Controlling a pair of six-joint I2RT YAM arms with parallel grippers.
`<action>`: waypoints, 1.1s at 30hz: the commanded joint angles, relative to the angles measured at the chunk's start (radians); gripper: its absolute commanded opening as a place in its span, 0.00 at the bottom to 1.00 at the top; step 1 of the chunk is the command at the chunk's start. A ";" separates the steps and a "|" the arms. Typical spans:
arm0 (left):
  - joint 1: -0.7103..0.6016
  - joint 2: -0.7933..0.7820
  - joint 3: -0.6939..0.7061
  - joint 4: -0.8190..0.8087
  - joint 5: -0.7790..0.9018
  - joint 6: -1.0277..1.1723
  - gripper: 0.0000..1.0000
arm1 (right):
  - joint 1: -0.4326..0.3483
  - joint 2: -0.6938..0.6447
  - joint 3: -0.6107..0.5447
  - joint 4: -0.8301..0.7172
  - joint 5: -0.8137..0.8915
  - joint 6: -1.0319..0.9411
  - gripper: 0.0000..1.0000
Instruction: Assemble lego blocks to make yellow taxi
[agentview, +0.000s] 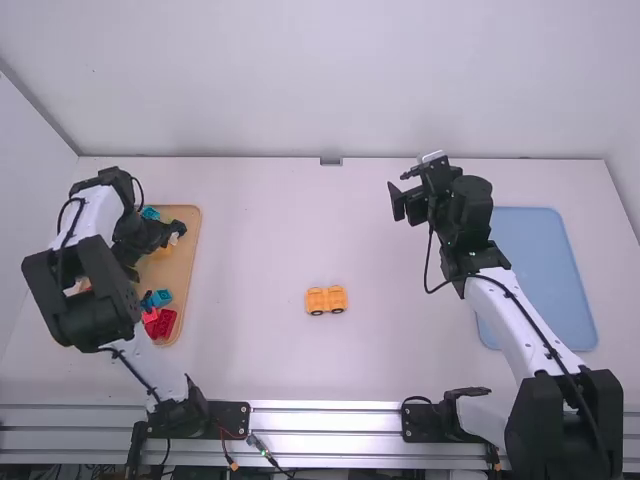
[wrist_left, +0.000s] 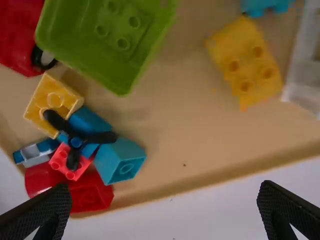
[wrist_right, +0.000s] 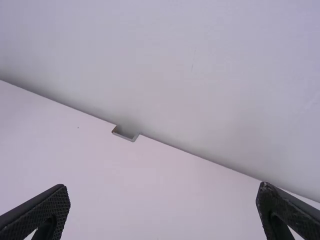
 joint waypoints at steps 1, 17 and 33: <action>0.019 -0.120 -0.051 -0.008 -0.037 -0.066 0.99 | -0.003 0.008 0.033 0.002 -0.002 0.001 0.99; 0.362 -0.251 -0.222 0.004 -0.010 0.032 0.99 | -0.008 0.008 0.033 -0.013 -0.001 0.000 0.99; 0.703 -0.249 -0.397 0.224 0.228 0.336 0.96 | -0.023 0.008 0.033 -0.013 -0.002 0.001 0.99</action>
